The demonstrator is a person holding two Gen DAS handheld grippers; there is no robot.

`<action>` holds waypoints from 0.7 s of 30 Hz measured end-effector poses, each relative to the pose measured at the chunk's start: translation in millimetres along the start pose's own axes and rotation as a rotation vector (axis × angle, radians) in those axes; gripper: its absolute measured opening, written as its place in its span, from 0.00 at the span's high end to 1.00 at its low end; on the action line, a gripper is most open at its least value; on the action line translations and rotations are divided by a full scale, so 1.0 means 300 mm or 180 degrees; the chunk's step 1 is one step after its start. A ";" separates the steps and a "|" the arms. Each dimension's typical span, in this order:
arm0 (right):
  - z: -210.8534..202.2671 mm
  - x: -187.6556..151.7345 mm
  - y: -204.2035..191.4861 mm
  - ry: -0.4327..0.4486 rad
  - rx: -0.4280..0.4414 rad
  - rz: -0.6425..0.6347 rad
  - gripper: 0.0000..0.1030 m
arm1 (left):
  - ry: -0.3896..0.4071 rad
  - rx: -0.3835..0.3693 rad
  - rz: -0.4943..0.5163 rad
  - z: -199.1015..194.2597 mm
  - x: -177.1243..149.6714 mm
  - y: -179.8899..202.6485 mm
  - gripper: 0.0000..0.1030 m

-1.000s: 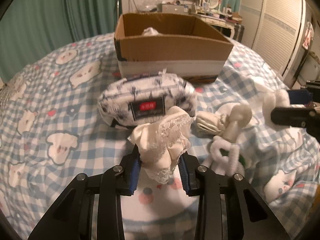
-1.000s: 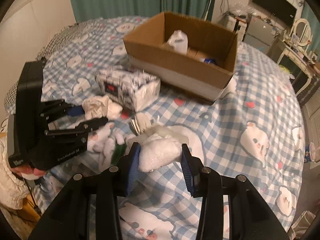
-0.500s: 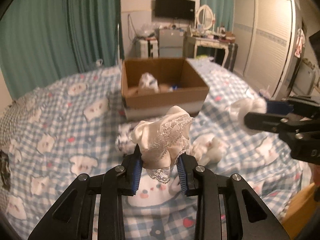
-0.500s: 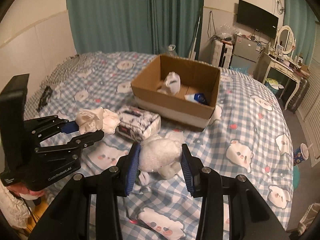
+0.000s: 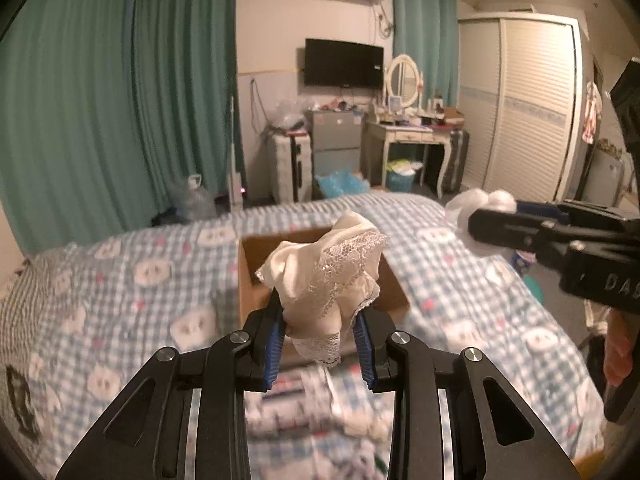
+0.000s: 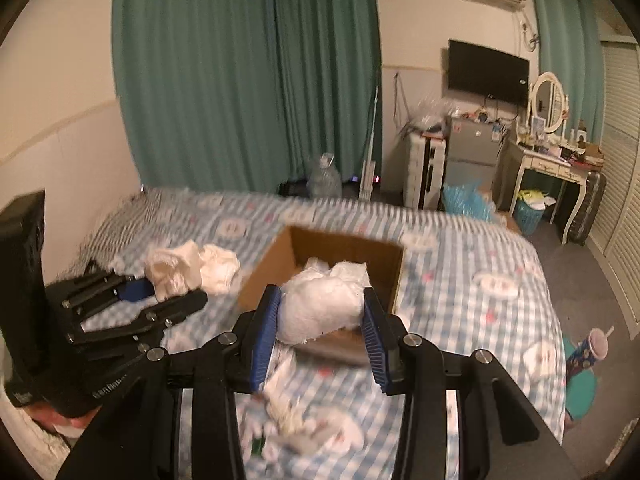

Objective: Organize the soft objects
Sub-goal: 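Carry the lace cloth and fluffy toy into the box and open both tools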

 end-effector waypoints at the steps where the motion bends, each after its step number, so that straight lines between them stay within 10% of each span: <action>1: 0.020 0.035 0.022 0.0042 -0.0016 0.0023 0.61 | -0.0003 0.0010 0.0002 0.020 0.012 -0.004 0.71; 9: 0.305 0.129 0.161 -0.0031 -0.0085 0.0179 0.61 | -0.0203 0.0113 0.0045 0.335 0.070 -0.061 0.71; 21: 0.732 -0.058 0.289 -0.0495 -0.0054 0.0347 0.61 | -0.0677 0.0207 0.0170 0.680 -0.062 -0.095 0.71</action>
Point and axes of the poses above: each gripper's, at about its wrist camera, not at the fingertips, and z roughly the way its jaws point, y to its right, x to its top, the point moved 10 cm from there along z, roughly the way its jaws point, and after that the axes turned 7 degrees about -z, right-handed, at the moved point
